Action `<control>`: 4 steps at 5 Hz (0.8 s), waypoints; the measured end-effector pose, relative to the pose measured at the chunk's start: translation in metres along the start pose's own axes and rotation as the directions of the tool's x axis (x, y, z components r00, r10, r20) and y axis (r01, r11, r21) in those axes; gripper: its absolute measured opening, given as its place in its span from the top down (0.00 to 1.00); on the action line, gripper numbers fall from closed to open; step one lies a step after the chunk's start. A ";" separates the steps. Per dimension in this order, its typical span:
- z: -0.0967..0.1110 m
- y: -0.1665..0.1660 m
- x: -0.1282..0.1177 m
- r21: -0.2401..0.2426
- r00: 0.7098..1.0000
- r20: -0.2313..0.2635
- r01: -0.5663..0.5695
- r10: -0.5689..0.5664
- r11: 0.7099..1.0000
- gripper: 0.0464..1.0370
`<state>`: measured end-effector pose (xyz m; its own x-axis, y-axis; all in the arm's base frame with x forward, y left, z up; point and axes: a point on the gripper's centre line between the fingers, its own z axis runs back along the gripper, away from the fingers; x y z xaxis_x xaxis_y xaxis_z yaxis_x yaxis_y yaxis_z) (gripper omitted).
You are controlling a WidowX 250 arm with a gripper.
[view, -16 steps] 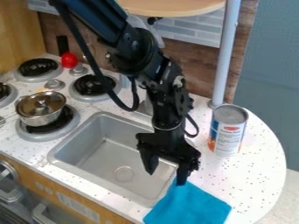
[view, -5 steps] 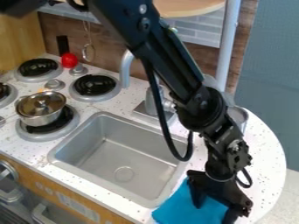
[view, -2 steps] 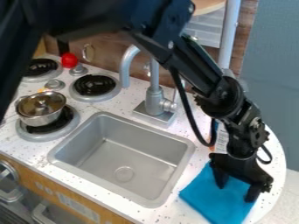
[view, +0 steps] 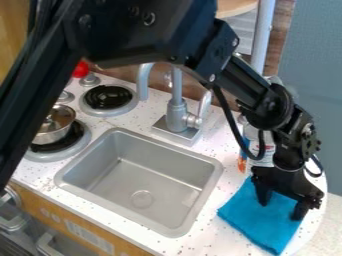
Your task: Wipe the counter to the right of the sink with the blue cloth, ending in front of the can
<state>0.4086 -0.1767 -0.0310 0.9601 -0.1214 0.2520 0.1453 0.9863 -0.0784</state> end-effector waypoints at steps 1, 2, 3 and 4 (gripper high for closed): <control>0.004 0.006 -0.006 -0.003 1.000 0.015 0.015 -0.015 1.000 0.04; 0.011 0.015 -0.031 0.003 1.000 0.010 0.016 -0.017 1.000 0.04; 0.018 0.029 -0.063 0.003 1.000 -0.003 0.010 -0.010 1.000 0.04; 0.028 0.044 -0.103 0.005 1.000 -0.029 0.005 -0.004 1.000 0.04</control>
<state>0.3093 -0.1179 -0.0332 0.9659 -0.1289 0.2244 0.1485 0.9863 -0.0724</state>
